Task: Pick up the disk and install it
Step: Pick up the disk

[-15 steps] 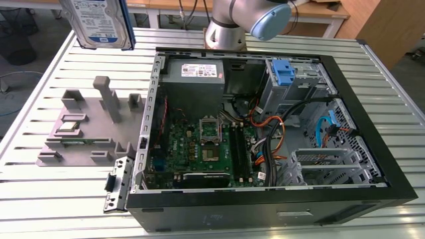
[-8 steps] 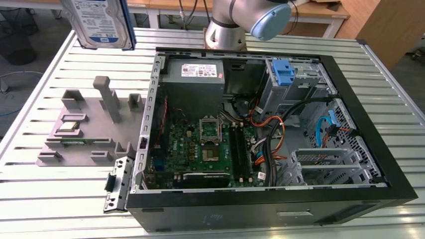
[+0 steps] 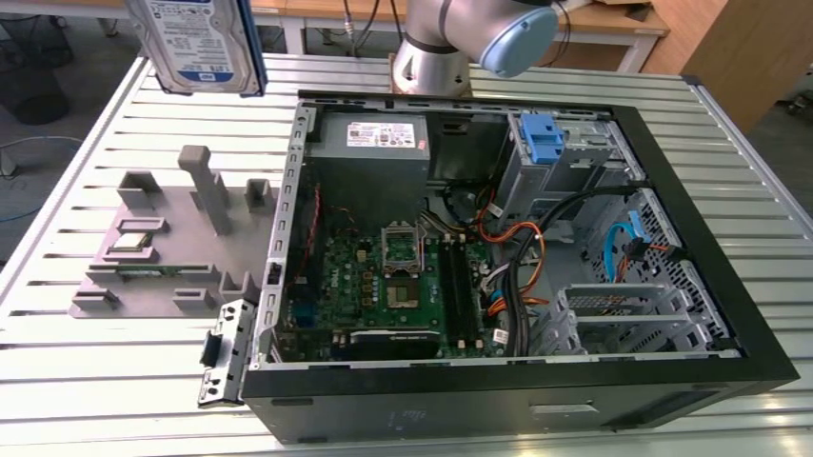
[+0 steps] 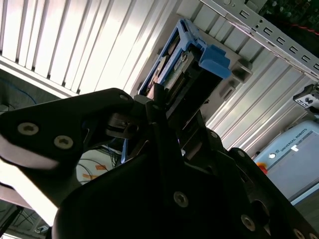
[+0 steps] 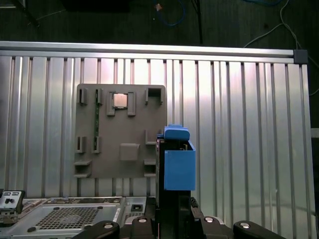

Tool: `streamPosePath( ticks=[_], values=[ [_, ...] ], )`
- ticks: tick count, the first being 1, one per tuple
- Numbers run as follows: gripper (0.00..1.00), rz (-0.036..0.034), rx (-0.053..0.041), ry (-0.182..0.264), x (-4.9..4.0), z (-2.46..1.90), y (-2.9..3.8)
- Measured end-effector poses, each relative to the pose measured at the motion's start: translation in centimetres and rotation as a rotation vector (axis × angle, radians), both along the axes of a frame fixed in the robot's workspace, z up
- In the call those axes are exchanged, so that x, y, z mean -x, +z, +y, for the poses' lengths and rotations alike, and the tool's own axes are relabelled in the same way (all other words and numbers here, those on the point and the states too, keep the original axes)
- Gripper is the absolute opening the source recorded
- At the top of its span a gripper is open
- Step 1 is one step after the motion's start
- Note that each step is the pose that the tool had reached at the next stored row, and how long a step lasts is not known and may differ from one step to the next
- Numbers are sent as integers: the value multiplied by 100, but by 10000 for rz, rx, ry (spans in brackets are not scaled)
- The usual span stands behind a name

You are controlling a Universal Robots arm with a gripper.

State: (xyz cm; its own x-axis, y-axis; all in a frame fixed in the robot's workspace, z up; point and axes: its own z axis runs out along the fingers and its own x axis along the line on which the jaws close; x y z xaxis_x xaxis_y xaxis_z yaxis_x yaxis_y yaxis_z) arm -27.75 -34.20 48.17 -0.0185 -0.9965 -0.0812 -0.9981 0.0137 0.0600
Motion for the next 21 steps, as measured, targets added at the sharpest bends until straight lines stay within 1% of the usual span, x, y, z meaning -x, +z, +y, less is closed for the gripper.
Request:
streamPosePath(
  ticks=[1, 4, 9, 14, 21],
  values=[
    [35, 0, 0, 0, -23, 0, 0],
    [35, 0, 0, 0, -44, -2, -1],
    [35, -1, -1, 0, -62, -27, -6],
    [35, 0, -4, 0, -65, -28, -7],
    [35, 0, -9, 0, -106, -28, -7]
  ],
)
